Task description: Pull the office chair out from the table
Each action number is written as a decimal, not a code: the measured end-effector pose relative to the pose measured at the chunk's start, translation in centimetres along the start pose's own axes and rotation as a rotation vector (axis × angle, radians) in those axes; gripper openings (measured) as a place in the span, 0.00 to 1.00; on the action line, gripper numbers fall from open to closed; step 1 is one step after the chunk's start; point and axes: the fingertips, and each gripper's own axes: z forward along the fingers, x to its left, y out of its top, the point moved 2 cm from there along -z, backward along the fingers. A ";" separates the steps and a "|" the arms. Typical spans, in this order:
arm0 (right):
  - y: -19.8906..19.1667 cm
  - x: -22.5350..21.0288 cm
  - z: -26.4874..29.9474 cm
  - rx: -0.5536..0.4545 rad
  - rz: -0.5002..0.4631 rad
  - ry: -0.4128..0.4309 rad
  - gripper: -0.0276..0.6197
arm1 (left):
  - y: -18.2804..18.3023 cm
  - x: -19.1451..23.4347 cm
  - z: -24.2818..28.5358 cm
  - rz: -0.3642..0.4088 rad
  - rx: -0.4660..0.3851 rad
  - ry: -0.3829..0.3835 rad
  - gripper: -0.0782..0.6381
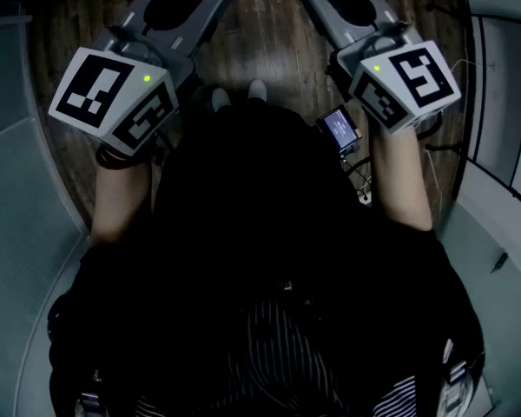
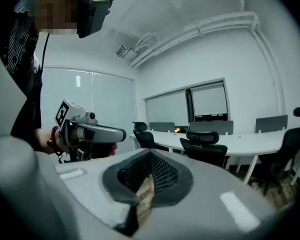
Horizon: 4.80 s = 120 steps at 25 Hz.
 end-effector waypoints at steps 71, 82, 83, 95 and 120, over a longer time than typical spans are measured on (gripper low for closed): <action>4.0 1.3 -1.3 -0.003 -0.020 0.028 0.05 | 3.4 -0.8 -3.1 0.045 -0.035 0.005 0.11; 9.2 7.8 -3.7 -0.051 -0.075 0.040 0.05 | 7.9 -4.7 -8.8 0.080 -0.068 0.003 0.11; 9.7 8.0 -3.4 -0.049 -0.071 0.041 0.05 | 8.2 -4.5 -9.1 0.083 -0.060 0.000 0.11; 5.2 10.3 -5.4 -0.055 -0.145 0.109 0.05 | 2.6 -7.9 -11.7 0.088 -0.130 0.090 0.11; 5.1 16.3 -8.7 -0.147 -0.231 0.321 0.05 | 1.9 -14.4 -17.7 0.200 -0.172 0.286 0.11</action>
